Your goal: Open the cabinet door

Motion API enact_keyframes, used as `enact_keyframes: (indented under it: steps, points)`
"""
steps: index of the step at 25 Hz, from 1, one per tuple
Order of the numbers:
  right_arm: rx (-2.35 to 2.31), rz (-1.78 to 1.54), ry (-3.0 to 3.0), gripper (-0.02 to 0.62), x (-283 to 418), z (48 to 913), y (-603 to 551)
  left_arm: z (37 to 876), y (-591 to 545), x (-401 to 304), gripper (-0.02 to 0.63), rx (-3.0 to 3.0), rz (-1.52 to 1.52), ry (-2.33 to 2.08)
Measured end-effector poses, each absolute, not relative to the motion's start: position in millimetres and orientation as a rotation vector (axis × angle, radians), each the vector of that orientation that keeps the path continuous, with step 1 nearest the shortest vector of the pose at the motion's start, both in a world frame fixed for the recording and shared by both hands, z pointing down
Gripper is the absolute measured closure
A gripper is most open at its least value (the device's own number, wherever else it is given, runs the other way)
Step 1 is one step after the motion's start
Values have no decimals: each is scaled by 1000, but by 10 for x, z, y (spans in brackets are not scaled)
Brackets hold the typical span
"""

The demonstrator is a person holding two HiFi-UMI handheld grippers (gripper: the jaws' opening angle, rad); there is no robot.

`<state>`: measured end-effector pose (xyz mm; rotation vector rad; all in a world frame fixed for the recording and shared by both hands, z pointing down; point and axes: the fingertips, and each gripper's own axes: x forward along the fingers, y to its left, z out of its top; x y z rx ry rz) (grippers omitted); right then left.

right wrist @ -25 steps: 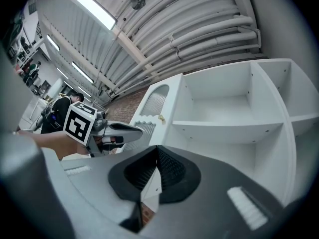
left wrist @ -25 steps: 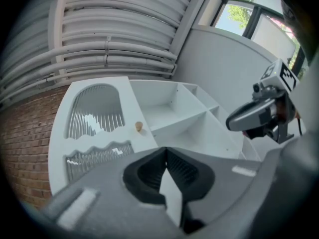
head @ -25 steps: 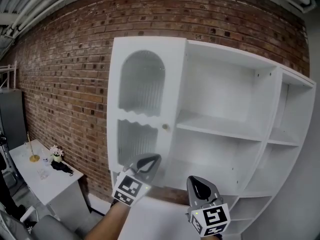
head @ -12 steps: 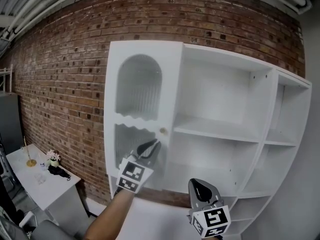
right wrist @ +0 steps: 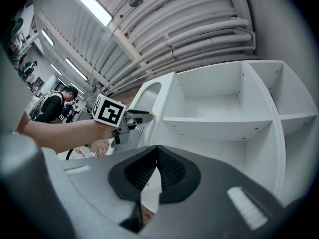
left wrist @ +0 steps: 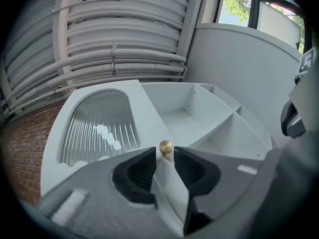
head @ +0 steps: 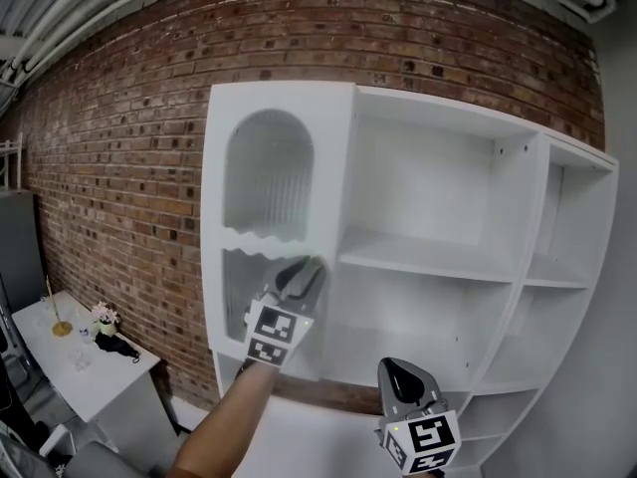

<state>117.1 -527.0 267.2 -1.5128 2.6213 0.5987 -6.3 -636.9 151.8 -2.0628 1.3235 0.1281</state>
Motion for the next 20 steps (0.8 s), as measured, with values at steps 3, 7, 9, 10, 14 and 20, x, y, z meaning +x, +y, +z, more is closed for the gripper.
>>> enact_keyframes:
  steps: [3, 7, 9, 10, 14, 20]
  points:
    - [-1510, 601, 2620, 591, 1204, 2693, -5283, 1488, -6396, -47, 525, -2041, 129, 1339]
    - [-1511, 584, 2624, 591, 1248, 2712, -5290, 1474, -6410, -29, 532, -2021, 104, 1356]
    - [-1505, 580, 2628, 591, 1276, 2711, -5288, 1473, -6379, -30, 532, -2026, 91, 1358]
    - [-1500, 581, 2630, 591, 1289, 2708, -5284, 1471, -6351, -34, 532, -2026, 89, 1358]
    - [-1467, 587, 2646, 591, 1314, 2706, -5253, 1470, -6213, -64, 532, -2027, 85, 1358]
    - [-1383, 590, 2693, 591, 1248, 2716, -5141, 1457, -5865, -159, 532, -2027, 92, 1368]
